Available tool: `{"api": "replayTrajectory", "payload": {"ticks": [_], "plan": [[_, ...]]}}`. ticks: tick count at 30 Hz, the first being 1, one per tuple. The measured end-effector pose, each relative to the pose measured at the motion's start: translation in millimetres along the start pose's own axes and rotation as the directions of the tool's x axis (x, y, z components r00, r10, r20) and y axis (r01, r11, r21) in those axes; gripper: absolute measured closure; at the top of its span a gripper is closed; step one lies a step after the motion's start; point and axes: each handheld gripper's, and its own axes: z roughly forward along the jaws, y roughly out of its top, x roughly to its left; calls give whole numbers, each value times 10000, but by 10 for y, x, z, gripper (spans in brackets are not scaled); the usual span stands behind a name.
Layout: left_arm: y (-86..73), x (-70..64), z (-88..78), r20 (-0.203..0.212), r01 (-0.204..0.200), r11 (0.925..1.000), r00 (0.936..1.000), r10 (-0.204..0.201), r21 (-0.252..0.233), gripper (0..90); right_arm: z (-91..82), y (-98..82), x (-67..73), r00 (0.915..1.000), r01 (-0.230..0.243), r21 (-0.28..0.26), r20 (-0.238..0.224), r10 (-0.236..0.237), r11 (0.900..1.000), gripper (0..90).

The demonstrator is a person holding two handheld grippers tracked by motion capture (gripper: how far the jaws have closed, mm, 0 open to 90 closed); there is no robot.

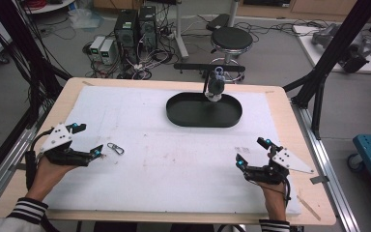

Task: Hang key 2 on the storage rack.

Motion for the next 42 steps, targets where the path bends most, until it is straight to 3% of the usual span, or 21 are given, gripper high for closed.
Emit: {"api": "replayTrajectory", "payload": {"ticks": [7, 15, 21, 23, 26, 31, 35, 38, 40, 42], "plan": [[45, 75, 81, 511, -647, 9928, 9969, 598, 1004, 64, 1, -1, -3, 10000, -19, -24, -26, 19, 10000, 7], [76, 129, 158, 1139, -1256, 9792, 9876, 1082, 1593, 64, 3, -3, 2, 10000, -36, 24, -79, 36, 10000, 7], [121, 196, 234, 1731, -1770, 9600, 9748, 1406, 2171, 64, -1, -2, 4, 9999, -91, 50, -77, 91, 9999, 7], [121, 209, 260, 2074, -1973, 9559, 9663, 1523, 2176, 64, -1, -2, 3, 9999, -90, 50, -81, 91, 9999, 7], [102, 229, 302, 2321, -2086, 9518, 9602, 1556, 2248, 64, 2, -2, -1, 10000, -35, -26, -63, 35, 10000, 7], [85, 284, 378, 2560, -2566, 9238, 9488, 1848, 2842, 64, 7, -5, -1, 10000, -30, 21, -79, 30, 10000, 7], [78, 298, 436, 2850, -2857, 9109, 9373, 2008, 2978, 82, 13, -10, -6, 10000, 13, 22, -74, -13, 10000, 7], [49, 296, 490, 3040, -3093, 8926, 9292, 2103, 3279, 91, 12, -13, -8, 10000, -9, 49, -55, 9, 10000, 7], [32, 292, 525, 3088, -3118, 8887, 9279, 2087, 3363, 93, 10, -14, -10, 10000, -18, 61, -62, 19, 10000, 7], [22, 295, 553, 3211, -3246, 8814, 9224, 2146, 3433, 105, 8, -15, -7, 9999, -93, 78, -61, 93, 9999, 7]]}}
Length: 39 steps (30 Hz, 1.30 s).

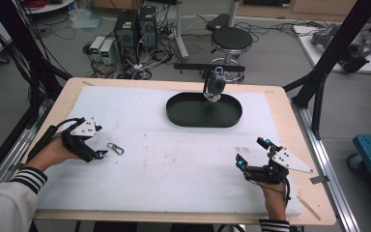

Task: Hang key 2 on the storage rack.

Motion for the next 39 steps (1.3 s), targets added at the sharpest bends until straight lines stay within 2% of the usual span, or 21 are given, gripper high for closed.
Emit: {"api": "replayTrajectory", "payload": {"ticks": [9, 15, 19, 21, 24, 29, 35, 39], "plan": [[68, 11, 119, 442, -618, 9960, 9973, 590, 649, 175, 11, -4, 1, 9999, 101, 18, -32, -101, 9999, 7], [81, 8, 165, 615, -675, 9944, 9961, 626, 819, 240, -6, 1, -2, 10000, -7, -65, -58, 7, 10000, 7], [76, 19, 177, 737, -864, 9901, 9942, 785, 1102, 294, -1, 0, -3, 10000, -1, -99, -93, 0, 10000, 7], [95, 25, 176, 710, -977, 9879, 9934, 896, 1204, 323, 2, -1, -1, 10000, -17, -61, -92, 17, 10000, 7], [111, 26, 172, 762, -1108, 9892, 9917, 1037, 955, 386, 4, -2, -3, 10000, -10, -53, -60, 10, 10000, 7], [97, 9, 202, 898, -1394, 9813, 9877, 1282, 1325, 414, 0, -2, -9, 10000, -30, -85, -40, 29, 10000, 7], [101, 2, 202, 758, -1521, 9791, 9868, 1428, 1353, 521, 7, -3, -10, 10000, 22, -60, -21, -23, 10000, 7], [95, -2, 210, 682, -1619, 9748, 9859, 1530, 1535, 549, -1, -2, -6, 10000, -13, -74, -22, 13, 10000, 7]]}}
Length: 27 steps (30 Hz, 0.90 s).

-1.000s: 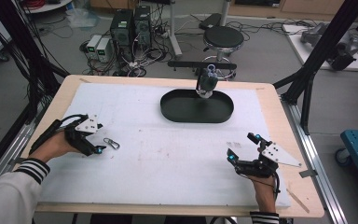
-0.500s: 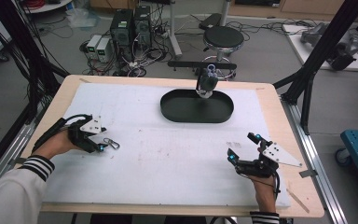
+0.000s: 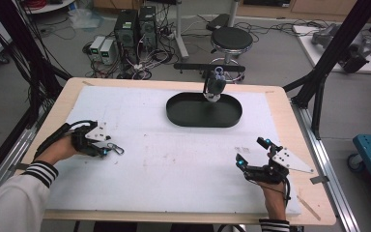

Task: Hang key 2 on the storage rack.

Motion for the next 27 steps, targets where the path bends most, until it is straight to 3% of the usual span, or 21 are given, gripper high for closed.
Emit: {"api": "replayTrajectory", "payload": {"ticks": [11, 17, 18, 23, 27], "plan": [[20, -11, 28, -141, -263, 9995, 9995, 266, 169, 691, 8, -2, -3, 10000, 25, -10, -1, -25, 10000, 7], [36, -14, 22, -154, -542, 9983, 9984, 545, 226, 717, 9, -5, -6, 10000, -9, -19, 0, 9, 10000, 7], [36, -22, 24, -104, -417, 9991, 9991, 419, 110, 717, 9, -6, -9, 10000, 13, -12, 4, -13, 10000, 7], [50, -28, 17, -79, -535, 9985, 9985, 535, 91, 788, 10, -8, -10, 10000, 0, 2, 25, 0, 10000, 7], [46, -30, 17, 43, -263, 9997, 9996, 263, 17, 828, 12, -8, -7, 10000, -37, 0, 6, 37, 10000, 7]]}}
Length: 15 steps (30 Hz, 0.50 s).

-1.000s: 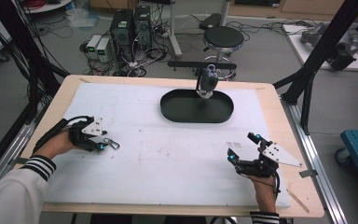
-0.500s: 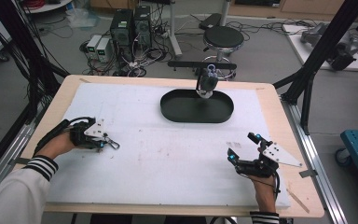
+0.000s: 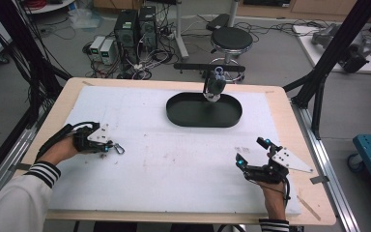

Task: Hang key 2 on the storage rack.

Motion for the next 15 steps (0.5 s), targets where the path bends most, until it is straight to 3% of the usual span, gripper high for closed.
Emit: {"api": "replayTrajectory", "payload": {"ticks": [5, 15], "plan": [[5, 10, -9, 75, 305, 9994, 9995, -304, -176, 812, 2, -3, 1, 10000, -34, 32, -3, 34, 10000, 7], [51, 14, 27, 148, 414, 9988, 9990, -410, -248, 816, 1, -3, -6, 10000, 6, 9, 36, -6, 10000, 7]]}}
